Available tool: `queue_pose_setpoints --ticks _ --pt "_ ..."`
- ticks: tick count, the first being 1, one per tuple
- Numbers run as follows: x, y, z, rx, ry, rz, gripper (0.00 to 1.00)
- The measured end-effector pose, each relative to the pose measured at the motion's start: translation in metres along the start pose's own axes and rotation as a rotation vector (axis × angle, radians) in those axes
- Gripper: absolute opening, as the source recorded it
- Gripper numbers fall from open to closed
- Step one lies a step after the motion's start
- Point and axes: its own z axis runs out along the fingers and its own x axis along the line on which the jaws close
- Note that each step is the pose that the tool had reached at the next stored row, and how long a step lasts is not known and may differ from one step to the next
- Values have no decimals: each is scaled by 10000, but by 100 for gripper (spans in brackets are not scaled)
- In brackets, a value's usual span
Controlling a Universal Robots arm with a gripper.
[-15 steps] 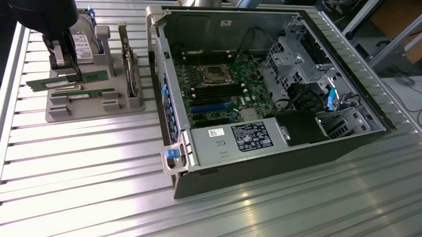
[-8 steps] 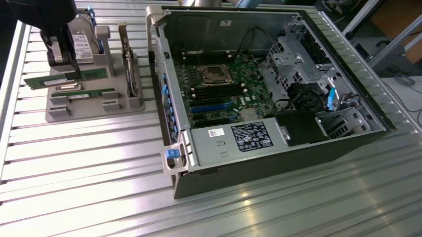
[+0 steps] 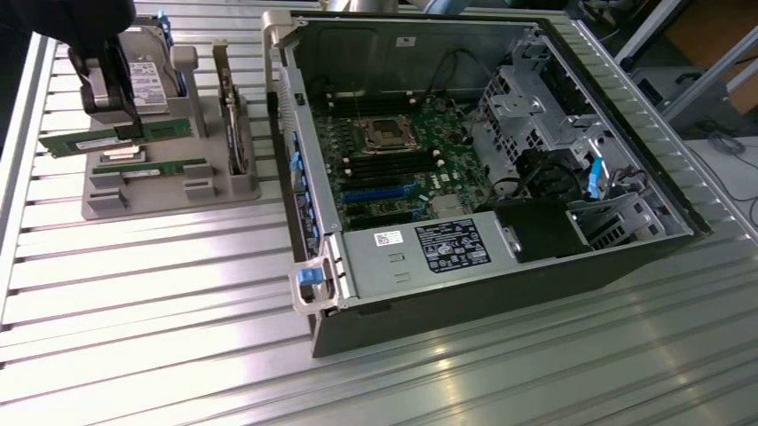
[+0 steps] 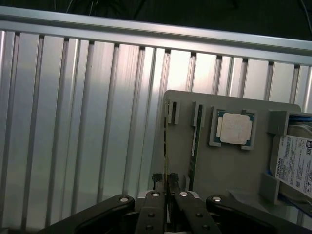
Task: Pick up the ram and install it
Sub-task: 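Pick up the ram and move it above insertion slot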
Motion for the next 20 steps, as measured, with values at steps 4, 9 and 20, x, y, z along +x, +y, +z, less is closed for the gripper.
queue_pose_setpoints --ticks 4,9,20 --pt "1 2 -33 -1 12 1 14" --pt "2 3 -75 -3 30 2 14" --pt "6 7 -176 -8 71 3 14"
